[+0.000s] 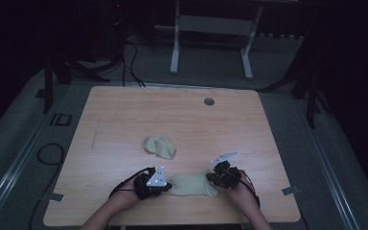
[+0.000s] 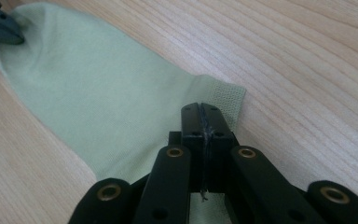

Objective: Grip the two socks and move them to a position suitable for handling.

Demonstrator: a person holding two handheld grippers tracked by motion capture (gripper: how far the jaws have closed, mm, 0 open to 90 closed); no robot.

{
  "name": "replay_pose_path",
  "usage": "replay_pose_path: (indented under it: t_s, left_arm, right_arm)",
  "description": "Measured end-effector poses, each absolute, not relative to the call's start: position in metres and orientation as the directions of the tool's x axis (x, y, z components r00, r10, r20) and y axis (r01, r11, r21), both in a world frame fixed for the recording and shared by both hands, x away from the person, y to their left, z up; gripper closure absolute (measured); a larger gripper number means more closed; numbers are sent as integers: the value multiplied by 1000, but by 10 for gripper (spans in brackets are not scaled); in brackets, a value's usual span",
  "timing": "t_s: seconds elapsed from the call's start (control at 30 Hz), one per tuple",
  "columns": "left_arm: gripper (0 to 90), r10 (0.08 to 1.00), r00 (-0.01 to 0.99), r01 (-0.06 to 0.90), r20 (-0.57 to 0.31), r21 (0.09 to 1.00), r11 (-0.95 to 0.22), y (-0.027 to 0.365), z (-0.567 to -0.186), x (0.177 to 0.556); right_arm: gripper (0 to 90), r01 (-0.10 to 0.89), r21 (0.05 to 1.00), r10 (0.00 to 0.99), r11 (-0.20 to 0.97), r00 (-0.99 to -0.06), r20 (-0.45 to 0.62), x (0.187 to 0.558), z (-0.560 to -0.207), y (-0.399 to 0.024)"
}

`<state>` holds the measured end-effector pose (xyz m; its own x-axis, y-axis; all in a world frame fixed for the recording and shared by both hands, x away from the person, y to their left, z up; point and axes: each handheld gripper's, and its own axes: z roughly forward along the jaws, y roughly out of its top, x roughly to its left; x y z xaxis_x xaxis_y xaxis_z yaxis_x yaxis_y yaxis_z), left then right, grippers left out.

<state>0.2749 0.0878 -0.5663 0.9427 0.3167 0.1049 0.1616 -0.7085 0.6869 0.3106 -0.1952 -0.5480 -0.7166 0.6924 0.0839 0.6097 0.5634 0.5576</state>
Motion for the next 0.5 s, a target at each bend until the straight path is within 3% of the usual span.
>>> replay_pose_path:
  t_s: [0.5]
  left_arm:
    - [894, 301, 947, 148, 111, 680, -718, 73, -565, 290]
  right_arm:
    - [893, 633, 564, 719, 530, -689, 98, 313, -548, -215]
